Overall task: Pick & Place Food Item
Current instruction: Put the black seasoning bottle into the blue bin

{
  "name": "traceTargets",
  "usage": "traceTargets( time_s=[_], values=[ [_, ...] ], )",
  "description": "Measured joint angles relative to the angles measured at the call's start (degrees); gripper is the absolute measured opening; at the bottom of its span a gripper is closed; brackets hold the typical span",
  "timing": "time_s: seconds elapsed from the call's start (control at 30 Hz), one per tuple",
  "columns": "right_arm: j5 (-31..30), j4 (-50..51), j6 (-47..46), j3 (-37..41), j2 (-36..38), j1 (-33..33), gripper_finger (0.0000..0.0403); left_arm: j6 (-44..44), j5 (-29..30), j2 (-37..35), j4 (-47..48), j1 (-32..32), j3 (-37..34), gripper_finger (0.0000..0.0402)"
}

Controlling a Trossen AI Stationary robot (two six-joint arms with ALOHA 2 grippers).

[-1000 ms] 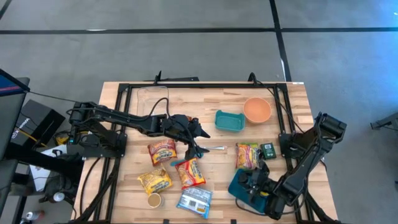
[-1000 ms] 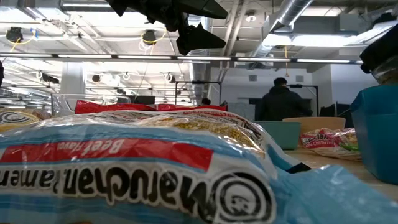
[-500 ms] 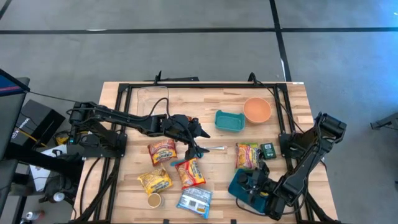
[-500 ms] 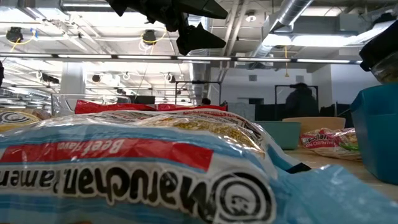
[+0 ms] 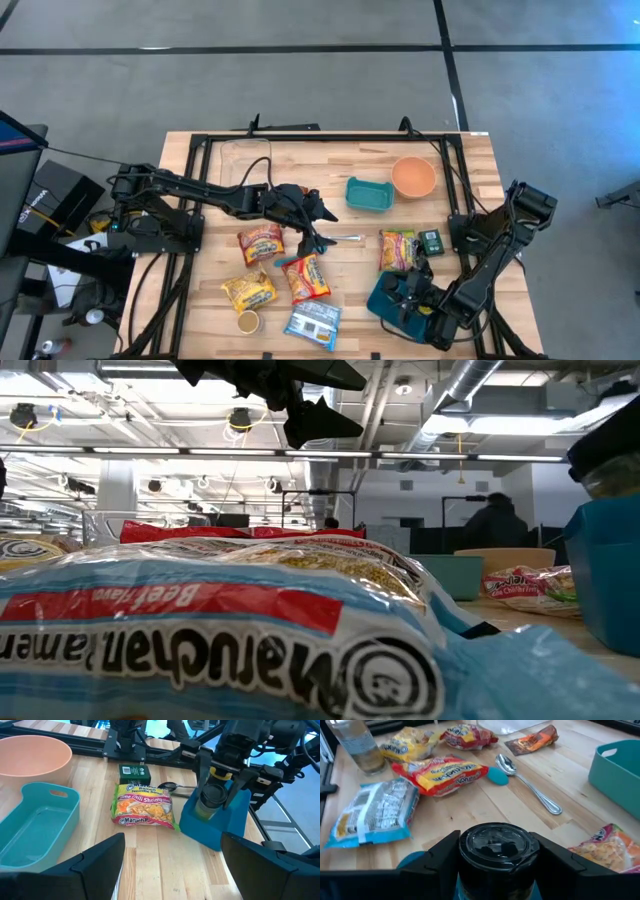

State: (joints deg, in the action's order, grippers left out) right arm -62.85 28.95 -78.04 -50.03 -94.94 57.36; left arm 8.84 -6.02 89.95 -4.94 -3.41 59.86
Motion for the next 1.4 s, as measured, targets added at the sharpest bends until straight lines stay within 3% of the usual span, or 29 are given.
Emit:
traceTargets(
  time_s=[0.2, 1.4],
  values=[
    [-2.9, -2.04, 0.0, 1.86, 0.0, 0.82, 0.0195, 0.0, 0.01, 0.0, 0.01, 0.0, 0.0, 0.0323],
    [-2.28, -2.56, 0.59, 2.14, 0.0, 1.13, 0.0197, -0.02, 0.0, 0.0, -0.01, 0.01, 0.0, 0.0323]
  ],
)
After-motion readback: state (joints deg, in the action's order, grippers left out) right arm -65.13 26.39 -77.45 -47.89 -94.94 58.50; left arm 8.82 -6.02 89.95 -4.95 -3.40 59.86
